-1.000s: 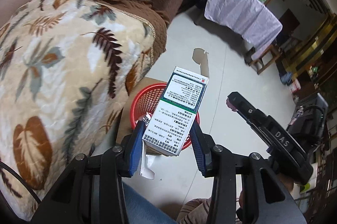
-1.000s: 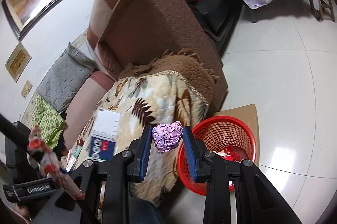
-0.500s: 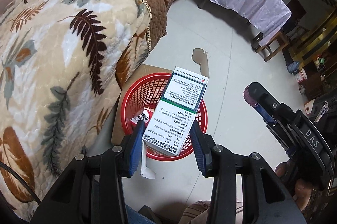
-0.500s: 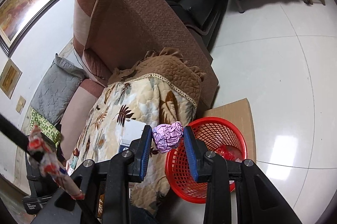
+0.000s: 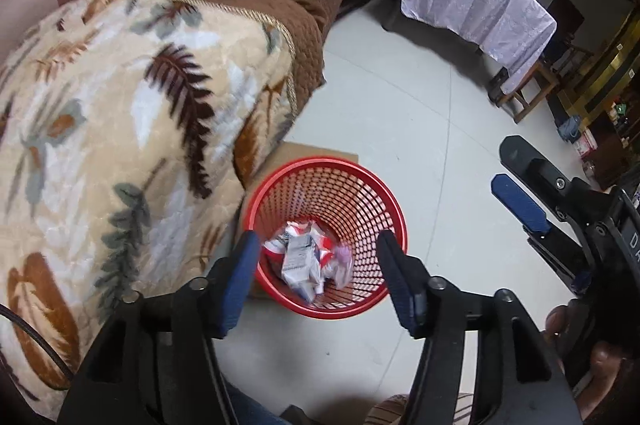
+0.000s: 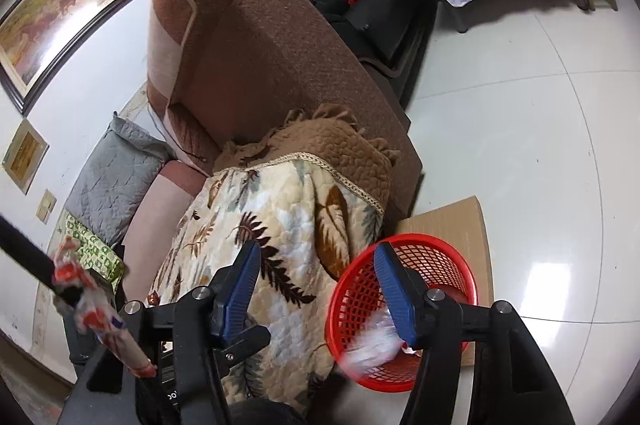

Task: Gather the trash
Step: 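Move both empty tools back over the remaining trash on the blanket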

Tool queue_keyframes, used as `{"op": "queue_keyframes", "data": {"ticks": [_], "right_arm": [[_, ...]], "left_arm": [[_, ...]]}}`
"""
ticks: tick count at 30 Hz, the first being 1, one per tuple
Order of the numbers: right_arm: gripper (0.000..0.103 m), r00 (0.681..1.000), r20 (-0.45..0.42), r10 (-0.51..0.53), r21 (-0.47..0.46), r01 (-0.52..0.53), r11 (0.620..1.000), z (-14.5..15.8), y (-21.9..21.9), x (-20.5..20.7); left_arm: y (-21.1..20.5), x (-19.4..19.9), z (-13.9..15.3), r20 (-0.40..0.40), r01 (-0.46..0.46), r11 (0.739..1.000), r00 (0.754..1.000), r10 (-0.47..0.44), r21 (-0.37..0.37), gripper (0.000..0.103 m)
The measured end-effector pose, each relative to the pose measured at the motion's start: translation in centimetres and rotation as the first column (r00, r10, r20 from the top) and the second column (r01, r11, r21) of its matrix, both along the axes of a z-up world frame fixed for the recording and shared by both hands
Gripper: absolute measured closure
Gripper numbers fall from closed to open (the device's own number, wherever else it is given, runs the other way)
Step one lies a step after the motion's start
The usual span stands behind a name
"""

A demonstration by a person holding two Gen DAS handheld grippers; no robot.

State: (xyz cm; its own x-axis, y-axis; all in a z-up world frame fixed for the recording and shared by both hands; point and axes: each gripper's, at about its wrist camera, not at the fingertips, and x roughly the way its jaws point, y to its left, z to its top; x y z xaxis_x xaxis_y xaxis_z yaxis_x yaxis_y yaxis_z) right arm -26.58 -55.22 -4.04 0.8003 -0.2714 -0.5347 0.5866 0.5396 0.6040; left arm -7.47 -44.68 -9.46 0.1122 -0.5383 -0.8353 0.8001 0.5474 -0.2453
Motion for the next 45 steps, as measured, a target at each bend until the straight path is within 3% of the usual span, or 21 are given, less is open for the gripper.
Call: {"op": "queue_keyframes", "data": {"ticks": [10,15,19,29,37,42,45], "right_arm": [[0.029,0.996,0.027,0.087,-0.08,-0.084,0.993,4.2,4.0,1.8],[0.029,0.982,0.039,0.186,-0.12,-0.18,0.976,6.4,7.4,4.5],[0.026,0.965,0.037,0.26,-0.179,-0.249,0.952,8.2,10.6,6.7],[0.024,0.902,0.009,0.431,-0.243,-0.416,0.876,10.1,18.0,13.1],[0.023,0.848,-0.013,0.53,-0.266,-0.514,0.816,10.3,22.4,16.9],[0.023,0.826,-0.018,0.563,-0.267,-0.547,0.794,10.2,23.8,18.9],[0.023,0.808,-0.02,0.588,-0.267,-0.571,0.776,9.9,24.5,20.3]], "left_arm": [[8.0,0.5,6.5,0.122,-0.143,0.983,0.98,0.157,-0.118,0.038],[14.2,1.4,10.5,0.202,-0.271,0.946,0.931,0.305,-0.18,0.035],[19.3,2.0,12.9,0.209,-0.361,0.903,0.889,0.409,-0.233,0.033],[26.9,2.8,15.4,0.235,-0.462,0.835,0.812,0.534,-0.299,0.033],[30.0,4.0,15.9,0.219,-0.508,0.797,0.779,0.587,-0.326,0.033],[31.4,4.7,16.1,0.21,-0.521,0.788,0.773,0.599,-0.328,0.033],[32.8,5.5,16.2,0.241,-0.544,0.777,0.746,0.62,-0.317,0.033]]}}
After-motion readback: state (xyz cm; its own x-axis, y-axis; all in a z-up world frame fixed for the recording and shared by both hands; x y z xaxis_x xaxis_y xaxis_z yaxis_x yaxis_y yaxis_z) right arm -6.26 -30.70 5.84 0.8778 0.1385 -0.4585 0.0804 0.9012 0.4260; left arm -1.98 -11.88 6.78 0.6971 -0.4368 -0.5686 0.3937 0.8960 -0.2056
